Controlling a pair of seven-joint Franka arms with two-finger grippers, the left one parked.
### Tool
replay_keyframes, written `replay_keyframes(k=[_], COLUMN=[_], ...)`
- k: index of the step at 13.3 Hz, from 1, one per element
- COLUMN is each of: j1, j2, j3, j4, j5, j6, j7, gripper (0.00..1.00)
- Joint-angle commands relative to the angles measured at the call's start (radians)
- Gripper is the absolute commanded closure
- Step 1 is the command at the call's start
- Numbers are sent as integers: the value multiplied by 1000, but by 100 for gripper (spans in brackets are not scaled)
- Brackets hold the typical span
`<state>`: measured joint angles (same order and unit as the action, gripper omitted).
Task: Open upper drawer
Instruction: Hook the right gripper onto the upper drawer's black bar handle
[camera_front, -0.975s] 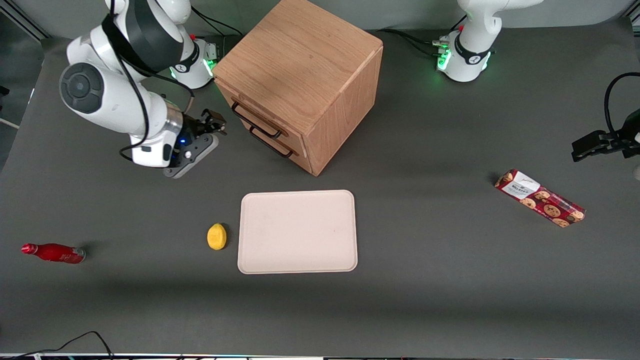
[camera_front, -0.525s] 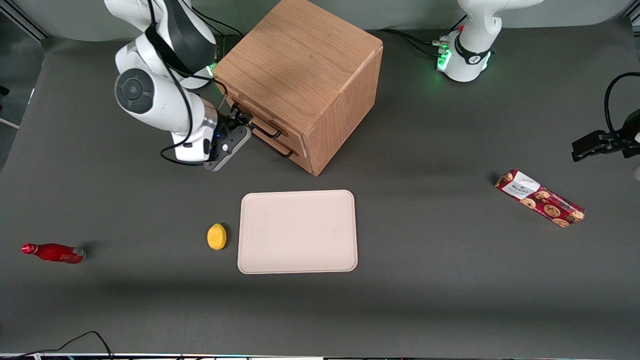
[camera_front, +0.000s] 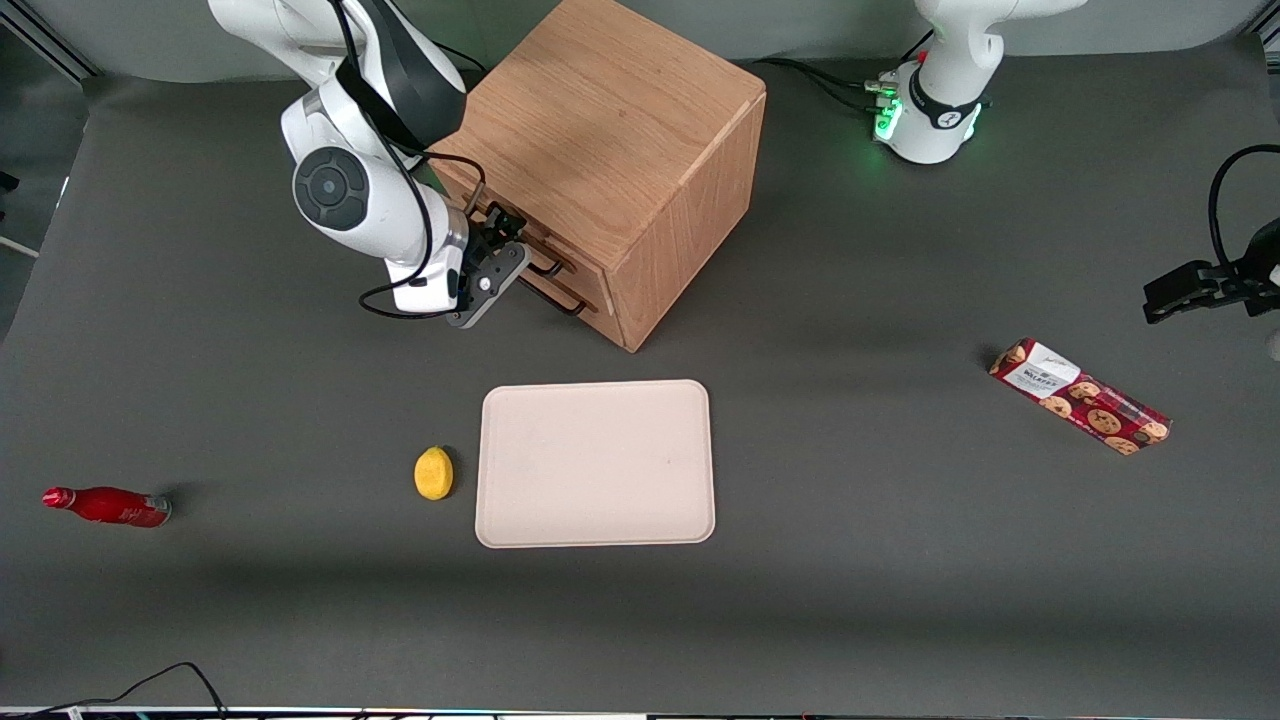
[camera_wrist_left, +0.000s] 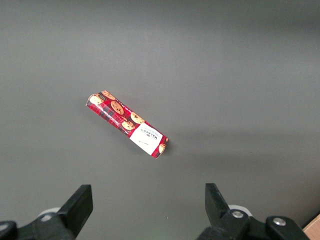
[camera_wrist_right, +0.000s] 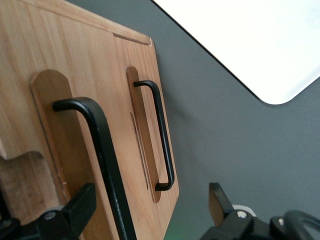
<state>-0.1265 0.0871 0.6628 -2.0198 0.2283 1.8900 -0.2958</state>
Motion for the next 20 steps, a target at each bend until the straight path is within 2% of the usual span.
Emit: replay_keyframes(k=[1, 6, 17, 20], j1=[-1, -2, -36, -36], j2=[-1, 32, 89, 91], j3=[1, 0, -20, -52], j4=[-19, -25, -11, 0], j5=[19, 9, -72, -95], j6=[21, 47, 120, 121], j7=[-34, -49, -52, -54], gripper=[0, 0, 0, 0])
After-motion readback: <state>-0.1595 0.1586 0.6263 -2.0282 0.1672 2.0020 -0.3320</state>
